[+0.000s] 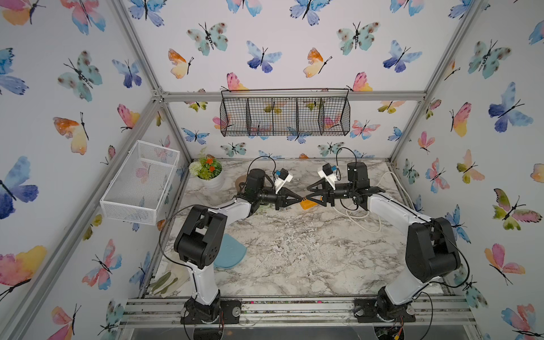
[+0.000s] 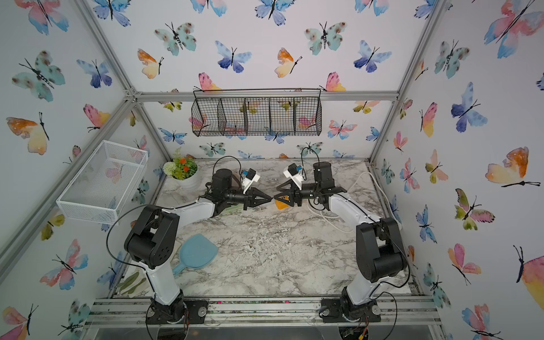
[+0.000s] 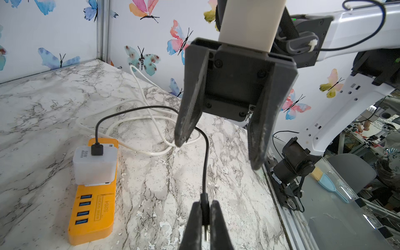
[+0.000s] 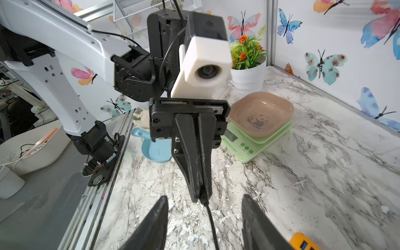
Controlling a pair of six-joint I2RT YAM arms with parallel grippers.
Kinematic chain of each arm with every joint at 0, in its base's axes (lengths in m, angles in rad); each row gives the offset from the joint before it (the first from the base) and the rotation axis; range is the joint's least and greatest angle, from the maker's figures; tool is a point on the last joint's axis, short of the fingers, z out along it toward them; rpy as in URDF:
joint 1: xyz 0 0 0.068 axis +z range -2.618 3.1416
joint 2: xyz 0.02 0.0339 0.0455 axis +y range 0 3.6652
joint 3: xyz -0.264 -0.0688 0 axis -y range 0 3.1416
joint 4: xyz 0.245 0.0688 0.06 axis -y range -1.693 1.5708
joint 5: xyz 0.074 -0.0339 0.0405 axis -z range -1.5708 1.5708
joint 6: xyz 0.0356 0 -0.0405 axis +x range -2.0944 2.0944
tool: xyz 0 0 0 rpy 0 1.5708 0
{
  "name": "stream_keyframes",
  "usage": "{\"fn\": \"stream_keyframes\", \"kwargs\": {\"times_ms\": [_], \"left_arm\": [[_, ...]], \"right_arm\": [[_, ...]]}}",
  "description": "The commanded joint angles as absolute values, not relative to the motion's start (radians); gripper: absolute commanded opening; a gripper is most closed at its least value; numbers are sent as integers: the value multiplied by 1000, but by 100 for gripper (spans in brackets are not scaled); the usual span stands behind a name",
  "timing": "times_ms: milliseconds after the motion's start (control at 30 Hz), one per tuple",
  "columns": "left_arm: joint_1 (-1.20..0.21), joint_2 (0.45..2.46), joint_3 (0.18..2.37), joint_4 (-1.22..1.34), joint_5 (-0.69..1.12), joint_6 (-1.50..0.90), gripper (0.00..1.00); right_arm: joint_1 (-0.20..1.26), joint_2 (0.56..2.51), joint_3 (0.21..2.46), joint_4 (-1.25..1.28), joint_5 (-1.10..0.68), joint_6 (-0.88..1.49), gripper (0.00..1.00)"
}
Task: Charge the electronic scale
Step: Pick up the charging cable from the center of the board.
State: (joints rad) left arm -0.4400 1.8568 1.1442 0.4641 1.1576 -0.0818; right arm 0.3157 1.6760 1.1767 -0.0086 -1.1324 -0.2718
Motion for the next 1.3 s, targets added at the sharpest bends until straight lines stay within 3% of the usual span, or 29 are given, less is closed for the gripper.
{"fn": "stream_keyframes", "kwargs": {"times_ms": [0,400,667,833,1033,1100,1167,1267], "left_arm": [[-437,1880,1184,377,1205,-29,7],[-437,1890,1225,362,1215,-17,7],[-437,1887,1233,344,1217,-15,7],[-437,1896,1243,346,1226,-21,7],[-440,1898,1247,345,1223,-23,7],[-440,1898,1247,346,1220,-23,12],[-438,1892,1235,368,1219,-43,29],[-433,1878,1209,426,1216,-77,43]], "right_arm": [[318,1712,1228,-103,-1132,-339,56],[318,1758,1264,-191,-1121,-388,56],[318,1789,1299,-242,-1146,-404,50],[318,1788,1298,-236,-1157,-405,39],[318,1795,1297,-216,-1179,-389,18],[318,1795,1295,-209,-1189,-382,11],[318,1795,1293,-205,-1191,-380,6],[318,1788,1287,-200,-1186,-382,3]]}}
